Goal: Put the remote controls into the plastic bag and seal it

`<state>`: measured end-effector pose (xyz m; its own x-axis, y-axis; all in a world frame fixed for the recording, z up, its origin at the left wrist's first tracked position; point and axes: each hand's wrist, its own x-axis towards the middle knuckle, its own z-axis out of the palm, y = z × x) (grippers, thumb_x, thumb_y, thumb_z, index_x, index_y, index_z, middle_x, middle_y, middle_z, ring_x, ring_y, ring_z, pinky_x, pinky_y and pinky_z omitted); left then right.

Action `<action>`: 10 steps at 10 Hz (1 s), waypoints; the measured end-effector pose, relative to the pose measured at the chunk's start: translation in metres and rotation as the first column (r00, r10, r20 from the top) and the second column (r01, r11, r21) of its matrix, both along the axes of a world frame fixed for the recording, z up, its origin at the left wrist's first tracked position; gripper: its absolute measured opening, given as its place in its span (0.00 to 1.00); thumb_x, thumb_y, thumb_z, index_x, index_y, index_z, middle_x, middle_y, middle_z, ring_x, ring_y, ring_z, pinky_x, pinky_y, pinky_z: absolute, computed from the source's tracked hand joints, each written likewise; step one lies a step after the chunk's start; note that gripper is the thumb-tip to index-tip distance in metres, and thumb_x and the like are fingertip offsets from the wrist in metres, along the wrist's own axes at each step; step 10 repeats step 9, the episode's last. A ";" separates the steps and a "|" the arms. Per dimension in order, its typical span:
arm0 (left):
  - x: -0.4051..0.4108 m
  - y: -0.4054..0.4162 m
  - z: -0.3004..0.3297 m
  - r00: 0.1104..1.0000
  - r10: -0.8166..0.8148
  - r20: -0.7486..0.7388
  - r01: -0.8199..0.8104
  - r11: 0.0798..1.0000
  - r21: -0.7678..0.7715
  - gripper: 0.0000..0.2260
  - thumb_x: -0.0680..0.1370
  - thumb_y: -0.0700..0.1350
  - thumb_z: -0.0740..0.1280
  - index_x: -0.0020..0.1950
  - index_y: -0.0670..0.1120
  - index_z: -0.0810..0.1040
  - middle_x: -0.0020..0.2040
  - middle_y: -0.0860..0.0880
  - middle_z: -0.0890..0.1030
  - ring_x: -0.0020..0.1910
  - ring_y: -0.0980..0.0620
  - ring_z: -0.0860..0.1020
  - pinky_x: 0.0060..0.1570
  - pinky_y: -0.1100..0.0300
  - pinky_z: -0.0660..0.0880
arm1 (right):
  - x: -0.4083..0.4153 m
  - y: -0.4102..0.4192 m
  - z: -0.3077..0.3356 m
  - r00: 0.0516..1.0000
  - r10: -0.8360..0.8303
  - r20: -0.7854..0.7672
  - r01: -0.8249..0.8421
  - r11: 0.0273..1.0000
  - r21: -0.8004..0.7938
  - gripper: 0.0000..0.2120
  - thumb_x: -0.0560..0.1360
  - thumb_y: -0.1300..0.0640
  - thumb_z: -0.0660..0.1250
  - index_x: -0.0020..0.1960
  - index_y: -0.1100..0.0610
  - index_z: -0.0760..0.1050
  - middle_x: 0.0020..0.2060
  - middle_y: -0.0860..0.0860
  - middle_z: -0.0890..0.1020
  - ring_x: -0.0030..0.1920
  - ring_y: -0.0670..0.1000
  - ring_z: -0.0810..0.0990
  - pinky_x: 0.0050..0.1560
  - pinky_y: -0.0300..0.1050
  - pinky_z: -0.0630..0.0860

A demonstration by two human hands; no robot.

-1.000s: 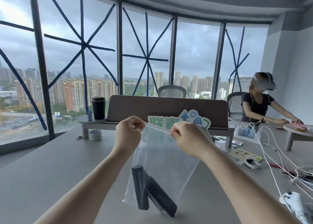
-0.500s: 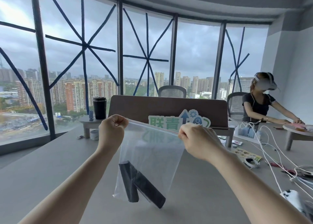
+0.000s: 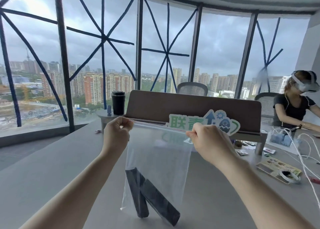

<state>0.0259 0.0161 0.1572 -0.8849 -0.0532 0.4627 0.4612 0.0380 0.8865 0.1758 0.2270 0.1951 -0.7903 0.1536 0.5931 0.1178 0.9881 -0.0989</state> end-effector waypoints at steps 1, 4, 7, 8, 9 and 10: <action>-0.044 -0.009 -0.001 0.998 0.043 0.039 -0.041 0.998 -0.045 0.06 0.75 0.36 0.65 0.40 0.41 0.79 0.26 0.46 0.74 0.17 0.56 0.70 0.20 0.63 0.68 | -0.066 -0.004 -0.001 1.000 0.012 0.013 -0.012 1.000 0.002 0.15 0.81 0.48 0.59 0.40 0.56 0.67 0.40 0.57 0.83 0.41 0.61 0.81 0.36 0.48 0.70; -0.182 -0.059 0.023 0.993 -0.016 0.113 0.004 0.995 0.103 0.10 0.78 0.36 0.63 0.39 0.48 0.75 0.41 0.47 0.80 0.38 0.45 0.83 0.39 0.51 0.81 | -0.226 -0.041 0.013 0.963 0.178 -0.204 -0.217 0.958 -0.189 0.14 0.77 0.51 0.67 0.38 0.58 0.73 0.30 0.54 0.81 0.34 0.58 0.79 0.36 0.50 0.77; -0.176 -0.108 -0.100 0.967 0.014 0.255 -0.019 1.000 0.018 0.11 0.76 0.31 0.62 0.36 0.42 0.76 0.38 0.41 0.78 0.36 0.46 0.81 0.44 0.54 0.78 | -0.214 -0.084 -0.106 0.946 0.311 0.095 -0.255 0.891 -0.376 0.10 0.73 0.51 0.71 0.37 0.57 0.79 0.31 0.51 0.82 0.35 0.55 0.78 0.37 0.47 0.74; -0.155 -0.123 -0.133 0.952 0.040 0.302 -0.028 0.999 -0.044 0.11 0.75 0.32 0.64 0.36 0.43 0.78 0.35 0.41 0.79 0.38 0.42 0.80 0.45 0.51 0.76 | -0.189 -0.092 -0.126 0.900 0.391 0.193 -0.268 0.845 -0.463 0.06 0.72 0.51 0.73 0.40 0.53 0.82 0.32 0.47 0.80 0.36 0.50 0.76 0.38 0.43 0.71; -0.126 -0.140 -0.156 0.945 0.141 0.294 -0.101 0.984 -0.147 0.06 0.75 0.37 0.66 0.43 0.46 0.82 0.36 0.46 0.82 0.38 0.44 0.80 0.43 0.51 0.76 | -0.152 -0.085 -0.135 0.905 0.385 0.183 -0.231 0.803 -0.550 0.10 0.72 0.49 0.72 0.51 0.50 0.84 0.39 0.45 0.83 0.41 0.46 0.79 0.45 0.40 0.73; -0.126 -0.140 -0.156 0.945 0.141 0.294 -0.101 0.984 -0.147 0.06 0.75 0.37 0.66 0.43 0.46 0.82 0.36 0.46 0.82 0.38 0.44 0.80 0.43 0.51 0.76 | -0.152 -0.085 -0.135 0.905 0.385 0.183 -0.231 0.803 -0.550 0.10 0.72 0.49 0.72 0.51 0.50 0.84 0.39 0.45 0.83 0.41 0.46 0.79 0.45 0.40 0.73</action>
